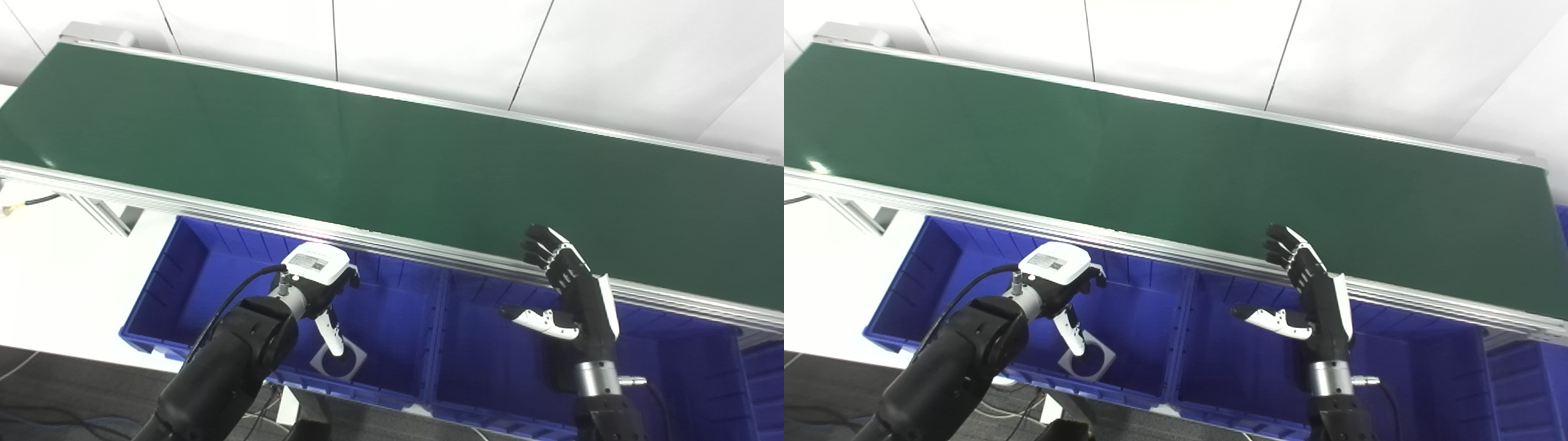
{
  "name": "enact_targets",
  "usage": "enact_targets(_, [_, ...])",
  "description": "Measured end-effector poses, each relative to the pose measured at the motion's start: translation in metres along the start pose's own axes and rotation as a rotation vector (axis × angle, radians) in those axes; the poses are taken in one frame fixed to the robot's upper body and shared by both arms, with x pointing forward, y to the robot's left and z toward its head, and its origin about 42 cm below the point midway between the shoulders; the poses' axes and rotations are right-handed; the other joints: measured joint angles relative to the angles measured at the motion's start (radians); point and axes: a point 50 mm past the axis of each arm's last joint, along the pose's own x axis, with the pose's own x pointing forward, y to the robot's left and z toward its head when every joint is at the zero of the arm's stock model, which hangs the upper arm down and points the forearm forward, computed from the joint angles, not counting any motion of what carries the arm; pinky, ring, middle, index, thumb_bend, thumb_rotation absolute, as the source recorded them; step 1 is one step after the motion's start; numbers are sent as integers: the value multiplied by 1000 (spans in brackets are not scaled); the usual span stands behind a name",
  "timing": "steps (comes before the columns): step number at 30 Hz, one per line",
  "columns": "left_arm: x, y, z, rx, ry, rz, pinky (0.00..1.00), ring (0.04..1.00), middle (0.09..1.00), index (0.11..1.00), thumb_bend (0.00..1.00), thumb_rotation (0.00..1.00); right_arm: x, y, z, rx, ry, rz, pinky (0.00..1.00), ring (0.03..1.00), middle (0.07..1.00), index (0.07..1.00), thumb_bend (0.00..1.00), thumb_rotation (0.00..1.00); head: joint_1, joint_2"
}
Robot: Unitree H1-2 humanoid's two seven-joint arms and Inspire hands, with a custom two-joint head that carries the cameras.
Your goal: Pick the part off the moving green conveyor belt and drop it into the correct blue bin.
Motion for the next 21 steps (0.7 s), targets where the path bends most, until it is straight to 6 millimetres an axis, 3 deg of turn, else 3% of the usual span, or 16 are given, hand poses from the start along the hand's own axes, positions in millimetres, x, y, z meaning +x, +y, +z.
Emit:
enact_targets(5, [-1,0,0,1,-1,-7,376,522,597,760,1000,338,0,0,0,-2,1,0,754,794,831,808,1000,270,2,0])
enact_targets(10, [-9,12,-1,-46,-9,14,477,620,678,759,1000,332,-1,1,-2,0,7,3,755,797,831,804,1000,266,-32,-26])
enact_targets(16, [-43,43,4,-362,-176,142,543,655,708,734,1000,308,-4,3,-5,-7,21,9,747,790,831,797,1000,278,-74,-55])
enact_targets(18, [-45,40,4,-490,-249,129,621,693,716,744,1000,297,-6,4,-10,-10,44,12,748,786,821,794,1000,268,-115,-93])
enact_targets(20, [-45,34,2,-629,-315,97,655,710,726,745,1000,284,-8,5,-16,-14,65,17,744,783,822,796,1000,264,-115,-94])
enact_targets(21, [-44,30,1,-689,-342,81,666,715,730,745,1000,279,-8,5,-16,-15,66,17,743,782,822,797,1000,263,-132,-113])
